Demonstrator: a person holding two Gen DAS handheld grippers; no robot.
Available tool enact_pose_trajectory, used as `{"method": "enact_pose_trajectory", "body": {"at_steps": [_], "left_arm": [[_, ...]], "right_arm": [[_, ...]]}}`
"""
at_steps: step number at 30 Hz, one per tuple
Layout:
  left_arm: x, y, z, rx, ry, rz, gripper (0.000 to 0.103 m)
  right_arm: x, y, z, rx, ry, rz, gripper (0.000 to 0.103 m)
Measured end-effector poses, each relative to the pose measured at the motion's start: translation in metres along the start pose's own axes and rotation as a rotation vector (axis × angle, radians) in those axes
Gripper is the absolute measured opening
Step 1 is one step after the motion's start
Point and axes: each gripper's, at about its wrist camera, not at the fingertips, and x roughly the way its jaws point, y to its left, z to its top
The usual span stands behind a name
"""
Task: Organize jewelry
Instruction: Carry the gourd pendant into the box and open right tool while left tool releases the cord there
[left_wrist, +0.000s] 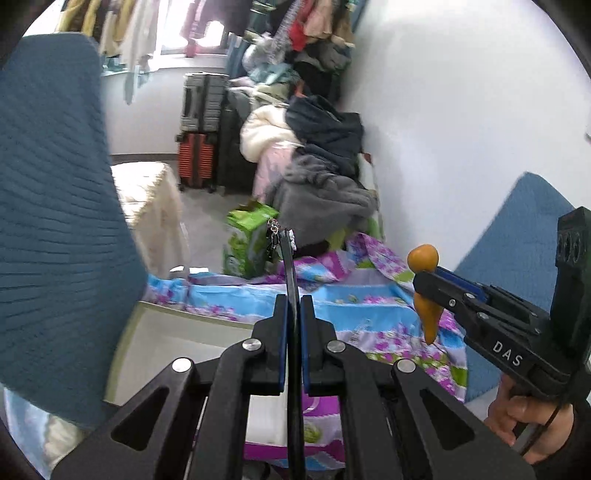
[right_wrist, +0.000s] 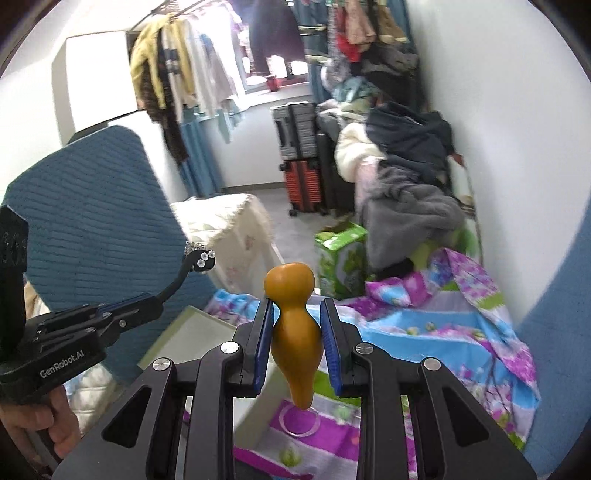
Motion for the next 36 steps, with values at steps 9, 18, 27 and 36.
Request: {"method": "enact_pose_trajectory", "body": {"at_steps": [9, 18, 27, 36], "left_arm": [[0.020, 0.070, -0.022, -0.080, 0.032, 0.096, 0.005], [0.063, 0.110, -0.058, -0.148, 0.145, 0.124, 0.006], [0.090, 0.133, -0.077, -0.183, 0.205, 0.140, 0.006], [0.107, 0.142, -0.088, -0.189, 0.241, 0.146, 0.006]], "right_arm": [[0.065, 0.058, -0.012, -0.055, 0.087, 0.125, 0.024], [0.136, 0.085, -0.055, -0.107, 0.241, 0.163, 0.024], [0.178, 0.088, -0.078, -0.118, 0.343, 0.150, 0.024], [0.193, 0.088, -0.089, -0.129, 0.381, 0.132, 0.025]]}}
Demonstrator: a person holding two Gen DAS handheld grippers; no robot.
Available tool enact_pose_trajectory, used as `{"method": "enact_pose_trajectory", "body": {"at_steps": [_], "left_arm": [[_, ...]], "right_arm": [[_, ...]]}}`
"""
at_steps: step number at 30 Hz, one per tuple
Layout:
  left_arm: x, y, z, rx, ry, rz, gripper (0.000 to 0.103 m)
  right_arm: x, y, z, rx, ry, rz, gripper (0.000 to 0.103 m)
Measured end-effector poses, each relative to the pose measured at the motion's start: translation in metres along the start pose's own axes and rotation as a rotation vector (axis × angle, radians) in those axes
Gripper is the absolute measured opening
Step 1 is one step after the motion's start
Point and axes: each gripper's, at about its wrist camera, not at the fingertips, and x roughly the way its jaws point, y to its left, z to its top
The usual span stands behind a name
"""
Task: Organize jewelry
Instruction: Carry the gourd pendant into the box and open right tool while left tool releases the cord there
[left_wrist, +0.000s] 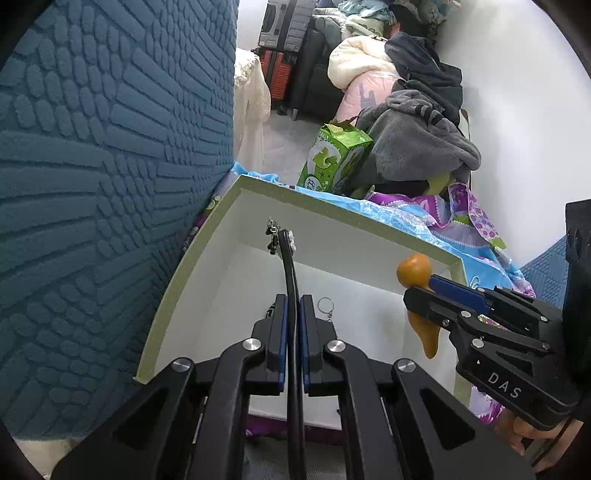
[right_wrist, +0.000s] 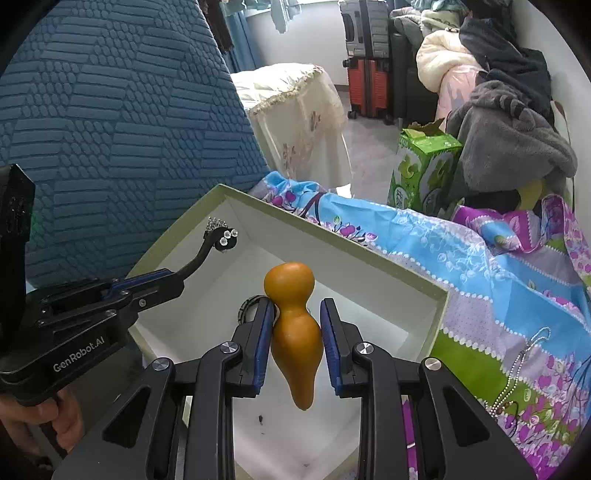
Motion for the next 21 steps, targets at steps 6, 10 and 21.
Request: {"method": "enact_pose_trajectory", "body": {"at_steps": [6, 10, 21], "left_arm": [[-0.008, -0.004, 0.004, -0.003, -0.008, 0.004, 0.006], [-0.017, -0.007, 0.009, -0.022, -0.015, 0.015, 0.042], [-0.085, -0.043, 0.025, 0.038, -0.141, 0.021, 0.052]], "right_arm": [[-0.005, -0.004, 0.004, 0.006, 0.001, 0.018, 0.025], [-0.022, -0.004, 0.007, 0.004, -0.026, 0.025, 0.030], [-0.104, -0.011, 0.024, 0.006, -0.192, 0.015, 0.049]]}}
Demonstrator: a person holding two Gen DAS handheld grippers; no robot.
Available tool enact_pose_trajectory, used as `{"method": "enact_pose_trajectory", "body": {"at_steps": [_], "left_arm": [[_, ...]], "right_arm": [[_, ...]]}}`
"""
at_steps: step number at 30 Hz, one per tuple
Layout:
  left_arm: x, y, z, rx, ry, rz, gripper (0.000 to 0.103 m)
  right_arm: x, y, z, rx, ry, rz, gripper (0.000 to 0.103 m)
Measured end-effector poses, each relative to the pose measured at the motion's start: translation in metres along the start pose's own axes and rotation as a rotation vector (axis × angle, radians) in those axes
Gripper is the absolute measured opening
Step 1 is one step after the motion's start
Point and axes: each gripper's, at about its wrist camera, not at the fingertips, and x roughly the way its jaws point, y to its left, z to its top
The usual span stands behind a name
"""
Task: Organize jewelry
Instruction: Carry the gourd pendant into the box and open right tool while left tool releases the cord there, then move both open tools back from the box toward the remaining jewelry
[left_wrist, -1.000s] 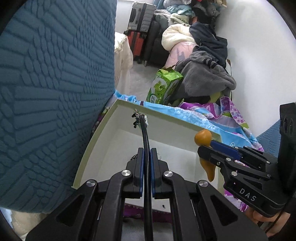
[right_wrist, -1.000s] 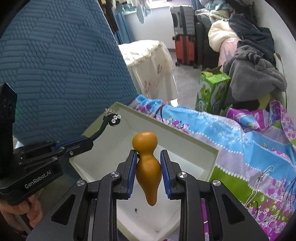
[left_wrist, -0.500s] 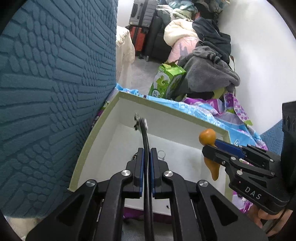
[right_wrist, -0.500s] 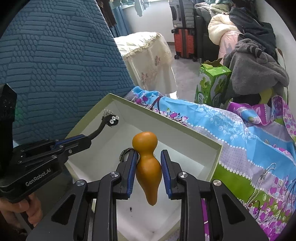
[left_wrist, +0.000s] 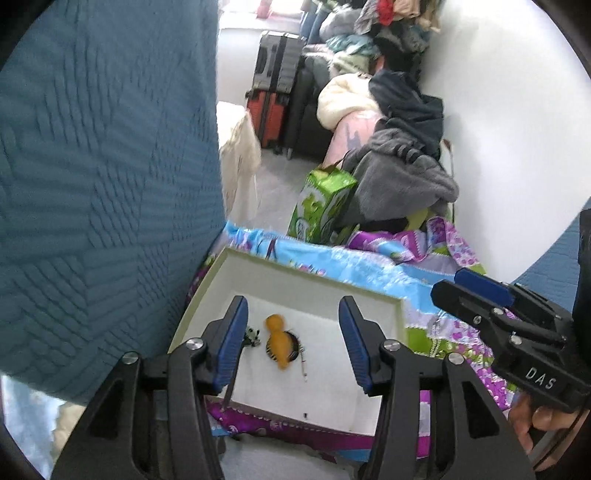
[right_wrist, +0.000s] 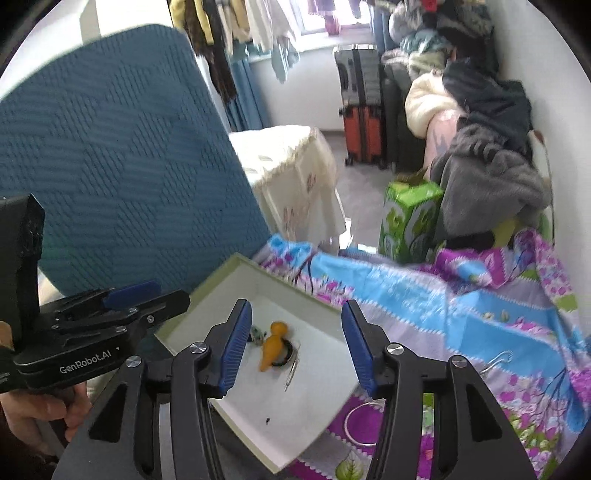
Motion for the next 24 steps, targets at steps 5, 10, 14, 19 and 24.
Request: {"method": "enact_pose_trajectory", "body": {"at_steps": [5, 10, 14, 19, 24], "left_arm": [[-0.034, -0.029, 0.010, 0.026, -0.050, -0.014, 0.052], [-0.059, -0.057, 0.013, 0.049, -0.102, -0.052, 0.052], [-0.073, -0.080, 0.011, 0.072, -0.131, -0.088, 0.052], [-0.084, -0.110, 0.006, 0.098, -0.157, -0.129, 0.052], [-0.091, -0.140, -0.002, 0.137, -0.177, -0.191, 0.052]], "right_arm": [[-0.046, -0.007, 0.009, 0.017, -0.073, -0.011, 0.049], [-0.091, -0.019, 0.011, 0.008, -0.135, -0.052, 0.049], [-0.126, -0.036, 0.007, 0.024, -0.188, -0.089, 0.049], [-0.159, -0.058, -0.005, 0.059, -0.229, -0.137, 0.049], [-0.183, -0.080, -0.021, 0.098, -0.267, -0.181, 0.049]]}}
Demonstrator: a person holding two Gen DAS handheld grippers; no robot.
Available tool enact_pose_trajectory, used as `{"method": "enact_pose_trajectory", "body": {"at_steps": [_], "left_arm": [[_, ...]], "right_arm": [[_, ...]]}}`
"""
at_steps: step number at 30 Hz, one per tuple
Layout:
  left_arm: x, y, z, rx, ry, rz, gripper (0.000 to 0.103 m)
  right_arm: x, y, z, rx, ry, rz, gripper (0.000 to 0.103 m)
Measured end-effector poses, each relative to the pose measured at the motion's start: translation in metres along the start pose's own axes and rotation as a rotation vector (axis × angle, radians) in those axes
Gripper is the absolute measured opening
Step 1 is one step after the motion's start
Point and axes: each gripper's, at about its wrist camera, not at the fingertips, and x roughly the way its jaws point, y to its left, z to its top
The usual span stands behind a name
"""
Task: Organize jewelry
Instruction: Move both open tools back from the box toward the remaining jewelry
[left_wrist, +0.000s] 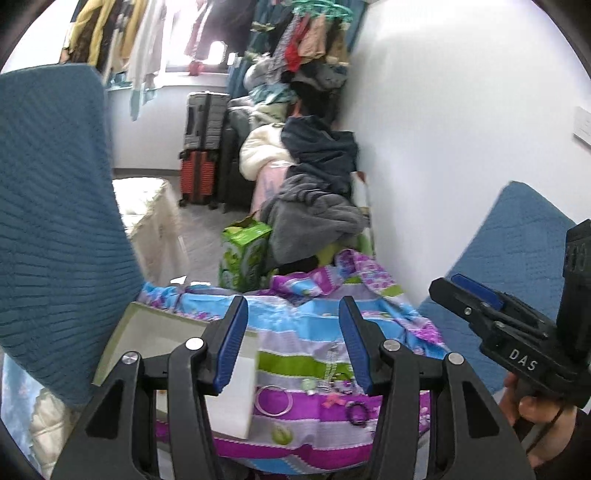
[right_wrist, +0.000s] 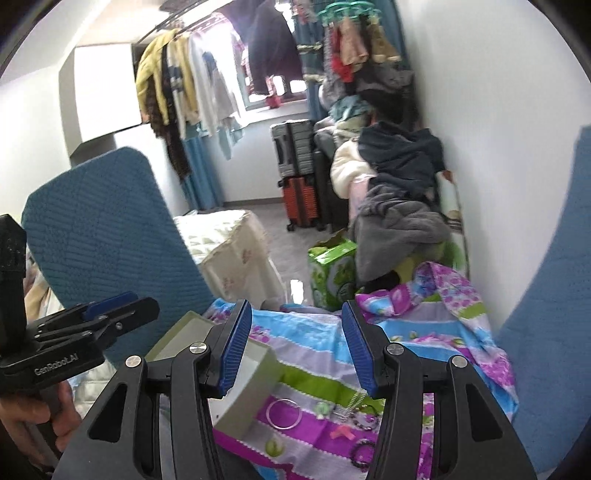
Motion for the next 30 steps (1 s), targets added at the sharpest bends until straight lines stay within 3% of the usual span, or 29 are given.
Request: {"method": "enact_pose_trajectory", "body": {"at_steps": [5, 13, 23, 30], "left_arm": [[-0.002, -0.020, -0.016, 0.022, -0.016, -0.059, 0.052], [0.016, -0.032, -0.055, 0.025, 0.020, -0.088, 0.052], [0.068, -0.039, -0.107, 0.033, 0.137, -0.077, 0.050], [0.107, -0.041, -0.141, 0.039, 0.224, -0.061, 0.038]], "right_arm": [[-0.022, -0.018, -0.018, -0.009, -0.048, -0.045, 0.049], [-0.031, -0.046, -0.066, 0.066, -0.013, -0.090, 0.049], [-0.001, -0.067, -0.133, 0.120, 0.074, -0.123, 0.042], [0.031, -0.080, -0.172, 0.149, 0.162, -0.127, 0.035]]}}
